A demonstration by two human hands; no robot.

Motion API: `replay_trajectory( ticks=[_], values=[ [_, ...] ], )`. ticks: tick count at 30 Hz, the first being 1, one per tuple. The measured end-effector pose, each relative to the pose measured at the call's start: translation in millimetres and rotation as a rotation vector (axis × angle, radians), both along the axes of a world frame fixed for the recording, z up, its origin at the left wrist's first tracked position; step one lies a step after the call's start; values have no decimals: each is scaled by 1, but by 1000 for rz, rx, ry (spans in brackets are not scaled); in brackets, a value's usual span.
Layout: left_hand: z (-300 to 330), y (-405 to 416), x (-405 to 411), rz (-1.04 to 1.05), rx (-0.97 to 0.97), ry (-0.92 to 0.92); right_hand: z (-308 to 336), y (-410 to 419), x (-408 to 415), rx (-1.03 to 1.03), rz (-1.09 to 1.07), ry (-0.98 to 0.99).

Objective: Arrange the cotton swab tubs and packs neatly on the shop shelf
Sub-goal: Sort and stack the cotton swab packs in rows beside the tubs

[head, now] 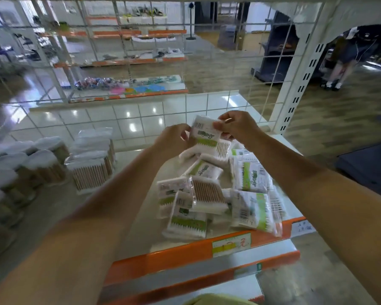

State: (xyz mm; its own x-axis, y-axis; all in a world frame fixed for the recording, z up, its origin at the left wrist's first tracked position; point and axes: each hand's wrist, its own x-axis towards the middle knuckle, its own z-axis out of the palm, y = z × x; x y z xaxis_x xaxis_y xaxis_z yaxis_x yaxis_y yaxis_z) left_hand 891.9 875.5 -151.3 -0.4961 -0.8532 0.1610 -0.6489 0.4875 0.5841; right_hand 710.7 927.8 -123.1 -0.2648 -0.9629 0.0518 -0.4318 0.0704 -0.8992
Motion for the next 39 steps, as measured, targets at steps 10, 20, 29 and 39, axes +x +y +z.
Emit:
replay_trajectory(
  ticks=[10,20,29,39],
  values=[
    [15,2,69,37,12,73,9,-1,60,-57,43,-20],
    [55,-1,106,-58,-330,-199,15,2,119,-174,219,502],
    [60,17,111,-133,-343,-178,4,5,139,-200,175,613],
    [55,19,125,28,-42,138,-4,10,121,-112,118,54]
  ],
)
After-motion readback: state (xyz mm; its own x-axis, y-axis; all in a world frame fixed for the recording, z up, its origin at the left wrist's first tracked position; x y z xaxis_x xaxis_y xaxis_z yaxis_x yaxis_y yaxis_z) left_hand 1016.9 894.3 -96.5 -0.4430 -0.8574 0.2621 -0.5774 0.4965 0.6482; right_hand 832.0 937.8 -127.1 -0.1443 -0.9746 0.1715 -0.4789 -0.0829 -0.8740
